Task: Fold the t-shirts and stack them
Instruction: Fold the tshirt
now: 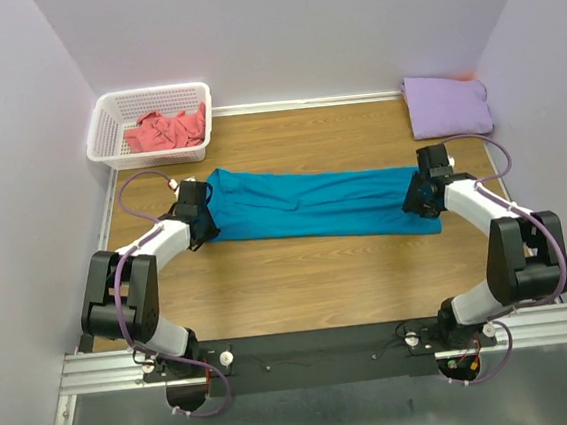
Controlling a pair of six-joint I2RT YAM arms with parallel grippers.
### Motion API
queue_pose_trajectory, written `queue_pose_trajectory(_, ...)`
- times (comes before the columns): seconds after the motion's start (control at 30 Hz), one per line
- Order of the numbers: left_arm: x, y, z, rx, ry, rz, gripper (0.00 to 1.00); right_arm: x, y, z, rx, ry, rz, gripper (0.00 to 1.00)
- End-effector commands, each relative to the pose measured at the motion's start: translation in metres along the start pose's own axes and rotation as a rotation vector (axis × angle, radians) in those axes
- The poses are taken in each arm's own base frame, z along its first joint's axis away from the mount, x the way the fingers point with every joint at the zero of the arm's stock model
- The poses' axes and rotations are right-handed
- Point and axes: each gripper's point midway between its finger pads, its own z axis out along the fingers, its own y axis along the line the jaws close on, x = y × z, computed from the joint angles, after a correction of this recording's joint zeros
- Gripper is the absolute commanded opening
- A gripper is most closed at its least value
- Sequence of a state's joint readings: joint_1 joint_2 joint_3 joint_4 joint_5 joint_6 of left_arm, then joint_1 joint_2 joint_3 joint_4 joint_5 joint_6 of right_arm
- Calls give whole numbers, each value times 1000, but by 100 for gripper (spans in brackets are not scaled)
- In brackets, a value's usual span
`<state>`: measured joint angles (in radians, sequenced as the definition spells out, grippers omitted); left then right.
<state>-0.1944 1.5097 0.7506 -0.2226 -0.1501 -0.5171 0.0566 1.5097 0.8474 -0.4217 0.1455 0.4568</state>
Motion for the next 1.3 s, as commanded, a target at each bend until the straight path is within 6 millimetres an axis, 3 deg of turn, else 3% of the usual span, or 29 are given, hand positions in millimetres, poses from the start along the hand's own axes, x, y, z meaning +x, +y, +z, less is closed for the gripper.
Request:
queue_pose_trajectory(0.0, 5, 23, 0, -99, 32, 21, 28, 7, -15, -6, 61, 8, 24, 51)
queue_pose_trajectory(0.27, -4, 25, 7, -108, 31, 12, 28, 44, -38, 5, 86, 134, 121, 50)
queue_pose_trajectory(0.43, -11, 24, 9, -114, 28, 11, 31, 67, -35, -10, 46, 203, 166, 50)
queue_pose_trajectory(0.5, -20, 21, 6, -110, 8, 8, 36, 66, -32, -16, 15, 199, 153, 50)
queue_pose_trajectory(0.67, -57, 14, -9, -110, -83, 8, 50, 27, -16, -42, -66, 89, 103, 53)
queue_pose_trajectory(0.77, -69, 8, -18, -98, -106, 6, 53, 16, -6, -48, -97, 60, 53, 53)
queue_pose_trajectory(0.9, -88, -16, -35, -38, -159, 0, 54, 10, 29, -58, -157, 19, -122, 53)
queue_pose_trajectory(1.03, -87, -51, -46, 21, -166, 12, 51, 18, 56, -48, -177, 43, -258, 53)
queue_pose_trajectory(1.07, -83, -68, -49, 53, -165, 20, 51, 20, 68, -48, -198, 40, -287, 52)
queue_pose_trajectory(1.2, -74, -108, -38, 110, -127, 51, 47, 34, 83, -35, -215, 75, -335, 50)
queue_pose_trajectory(1.27, -65, -119, -22, 108, -95, 72, 43, 42, 87, -28, -212, 100, -358, 48)
